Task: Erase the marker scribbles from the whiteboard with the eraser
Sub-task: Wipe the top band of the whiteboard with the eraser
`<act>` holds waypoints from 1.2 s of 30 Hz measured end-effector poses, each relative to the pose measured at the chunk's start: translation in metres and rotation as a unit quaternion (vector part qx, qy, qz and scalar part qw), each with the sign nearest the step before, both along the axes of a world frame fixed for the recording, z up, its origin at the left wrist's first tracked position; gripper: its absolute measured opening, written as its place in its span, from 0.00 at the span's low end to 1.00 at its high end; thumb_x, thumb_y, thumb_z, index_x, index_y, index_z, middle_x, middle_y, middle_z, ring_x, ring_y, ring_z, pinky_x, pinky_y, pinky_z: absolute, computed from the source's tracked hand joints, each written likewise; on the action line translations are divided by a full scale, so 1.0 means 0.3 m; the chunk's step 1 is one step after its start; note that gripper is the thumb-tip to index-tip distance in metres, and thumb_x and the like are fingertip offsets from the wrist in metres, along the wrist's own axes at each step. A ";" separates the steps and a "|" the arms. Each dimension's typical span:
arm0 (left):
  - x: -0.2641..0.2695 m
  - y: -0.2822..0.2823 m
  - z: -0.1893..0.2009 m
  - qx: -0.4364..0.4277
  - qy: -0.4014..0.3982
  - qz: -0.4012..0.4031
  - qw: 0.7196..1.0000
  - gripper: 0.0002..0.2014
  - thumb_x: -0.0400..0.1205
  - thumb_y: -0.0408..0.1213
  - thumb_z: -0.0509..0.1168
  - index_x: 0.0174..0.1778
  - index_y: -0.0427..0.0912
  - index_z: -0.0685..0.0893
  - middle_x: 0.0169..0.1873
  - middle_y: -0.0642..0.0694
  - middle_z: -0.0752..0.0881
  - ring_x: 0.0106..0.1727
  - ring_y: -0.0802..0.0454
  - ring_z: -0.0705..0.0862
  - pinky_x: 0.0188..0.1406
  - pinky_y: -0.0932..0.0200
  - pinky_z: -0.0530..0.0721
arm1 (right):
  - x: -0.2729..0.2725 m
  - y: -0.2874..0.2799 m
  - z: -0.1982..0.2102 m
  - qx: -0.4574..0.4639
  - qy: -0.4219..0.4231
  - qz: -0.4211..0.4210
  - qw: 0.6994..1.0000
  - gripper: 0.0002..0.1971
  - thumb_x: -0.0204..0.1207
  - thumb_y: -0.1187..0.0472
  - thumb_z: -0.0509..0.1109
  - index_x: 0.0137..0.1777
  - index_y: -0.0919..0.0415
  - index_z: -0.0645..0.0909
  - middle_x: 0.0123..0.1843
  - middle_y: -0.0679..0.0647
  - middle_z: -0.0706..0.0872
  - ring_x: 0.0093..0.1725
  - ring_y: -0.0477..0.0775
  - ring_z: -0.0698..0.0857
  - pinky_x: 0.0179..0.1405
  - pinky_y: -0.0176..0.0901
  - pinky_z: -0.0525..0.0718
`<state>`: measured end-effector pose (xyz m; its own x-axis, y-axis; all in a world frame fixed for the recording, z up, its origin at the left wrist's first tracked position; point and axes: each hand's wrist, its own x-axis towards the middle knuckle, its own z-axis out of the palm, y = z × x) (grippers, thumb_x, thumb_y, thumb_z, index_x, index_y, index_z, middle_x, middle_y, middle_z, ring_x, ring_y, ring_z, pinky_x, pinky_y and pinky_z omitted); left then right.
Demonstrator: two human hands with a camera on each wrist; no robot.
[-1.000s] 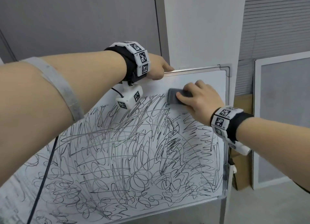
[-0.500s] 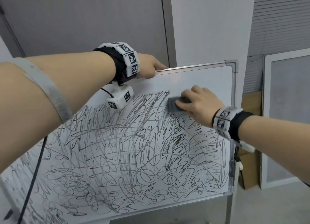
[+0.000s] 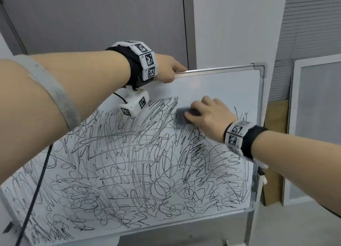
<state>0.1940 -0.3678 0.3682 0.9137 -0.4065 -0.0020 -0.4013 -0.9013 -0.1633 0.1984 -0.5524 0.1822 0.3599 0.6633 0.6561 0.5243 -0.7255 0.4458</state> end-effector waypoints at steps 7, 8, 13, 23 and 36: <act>0.005 -0.014 -0.009 -0.011 -0.016 -0.008 1.000 0.39 0.71 0.26 0.58 0.75 0.68 0.74 0.58 0.51 0.88 0.55 0.43 0.85 0.58 0.49 0.85 | 0.008 -0.017 0.129 0.081 -0.022 -0.025 0.996 0.22 0.68 0.66 0.75 0.63 0.55 0.83 0.57 0.61 0.82 0.49 0.66 0.78 0.41 0.54 0.75; 0.004 -0.018 -0.007 -0.008 -0.014 -0.011 1.000 0.40 0.72 0.26 0.57 0.76 0.69 0.73 0.56 0.52 0.88 0.51 0.44 0.84 0.52 0.53 0.85 | 0.014 -0.017 0.157 0.101 -0.033 -0.026 0.994 0.22 0.69 0.67 0.74 0.63 0.55 0.84 0.57 0.62 0.82 0.49 0.67 0.78 0.41 0.54 0.75; -0.016 -0.006 0.006 -0.001 -0.019 0.001 1.000 0.39 0.72 0.24 0.57 0.77 0.66 0.74 0.53 0.51 0.88 0.44 0.47 0.81 0.37 0.62 0.75 | -0.003 0.057 0.035 0.020 -0.014 0.002 1.000 0.24 0.66 0.66 0.78 0.64 0.55 0.83 0.55 0.59 0.81 0.49 0.63 0.75 0.39 0.52 0.74; -0.023 -0.014 -0.005 -0.005 -0.025 0.002 1.000 0.40 0.74 0.25 0.55 0.79 0.68 0.68 0.66 0.53 0.83 0.58 0.44 0.83 0.40 0.61 0.77 | 0.014 0.079 0.123 0.090 -0.036 -0.012 0.995 0.22 0.68 0.65 0.76 0.64 0.57 0.83 0.56 0.61 0.81 0.48 0.65 0.77 0.38 0.53 0.73; -0.005 0.013 0.001 0.001 -0.010 0.002 1.000 0.42 0.73 0.24 0.55 0.82 0.64 0.66 0.71 0.50 0.80 0.65 0.42 0.81 0.59 0.53 0.81 | -0.005 0.130 0.117 0.054 -0.033 -0.011 0.998 0.26 0.66 0.65 0.78 0.66 0.55 0.82 0.56 0.60 0.81 0.49 0.64 0.76 0.40 0.53 0.74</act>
<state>0.1927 -0.3640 0.3685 0.9148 -0.4036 0.0155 -0.3951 -0.9021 -0.1736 0.1970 -0.5134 0.2173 0.3274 0.5799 0.7460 0.4793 -0.7824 0.3978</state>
